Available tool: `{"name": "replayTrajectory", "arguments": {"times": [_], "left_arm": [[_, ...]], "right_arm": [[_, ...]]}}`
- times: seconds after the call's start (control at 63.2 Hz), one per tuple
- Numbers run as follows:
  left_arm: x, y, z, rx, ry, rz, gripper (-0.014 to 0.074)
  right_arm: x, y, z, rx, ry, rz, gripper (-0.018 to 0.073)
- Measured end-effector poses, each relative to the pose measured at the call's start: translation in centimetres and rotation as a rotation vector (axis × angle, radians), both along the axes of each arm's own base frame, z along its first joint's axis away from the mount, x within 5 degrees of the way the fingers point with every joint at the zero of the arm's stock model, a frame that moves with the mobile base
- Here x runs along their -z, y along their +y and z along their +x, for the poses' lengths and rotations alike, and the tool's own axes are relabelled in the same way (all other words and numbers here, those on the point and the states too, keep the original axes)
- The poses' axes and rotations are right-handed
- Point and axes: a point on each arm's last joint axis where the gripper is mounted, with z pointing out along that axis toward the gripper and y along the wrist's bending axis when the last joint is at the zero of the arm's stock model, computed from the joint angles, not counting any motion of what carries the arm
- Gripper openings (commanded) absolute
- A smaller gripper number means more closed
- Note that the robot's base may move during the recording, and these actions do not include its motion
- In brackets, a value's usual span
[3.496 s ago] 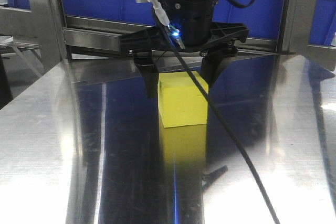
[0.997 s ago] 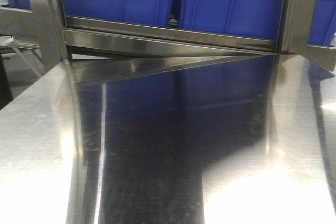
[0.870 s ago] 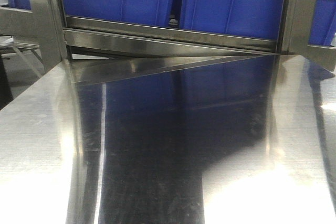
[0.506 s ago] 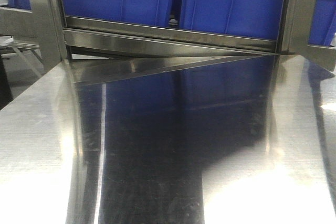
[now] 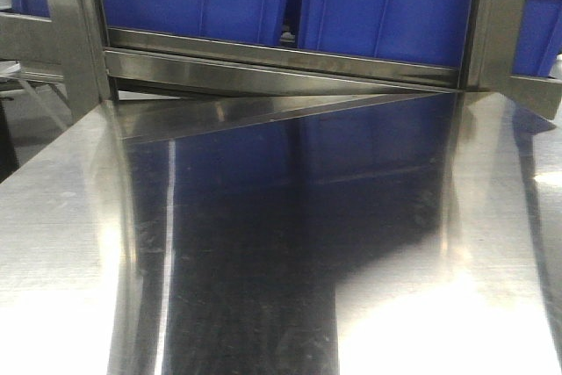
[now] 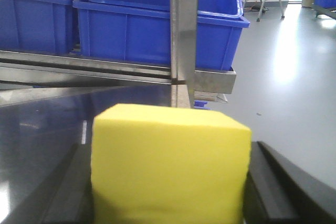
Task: Place yellow foam block on left shelf second layer
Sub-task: 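Hold the cube in the right gripper while the base starts moving, then drive the base to the shelf of blue bins holding the cube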
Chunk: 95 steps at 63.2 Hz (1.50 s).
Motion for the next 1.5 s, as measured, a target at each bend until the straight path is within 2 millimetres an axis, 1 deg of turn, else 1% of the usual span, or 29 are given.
{"name": "replayTrajectory", "arguments": {"times": [1.503], "left_arm": [[0.0, 0.0, 0.0, 0.0, 0.0, 0.0, 0.0137]], "right_arm": [[0.03, 0.01, 0.0, -0.001, 0.004, 0.002, 0.0289]]}}
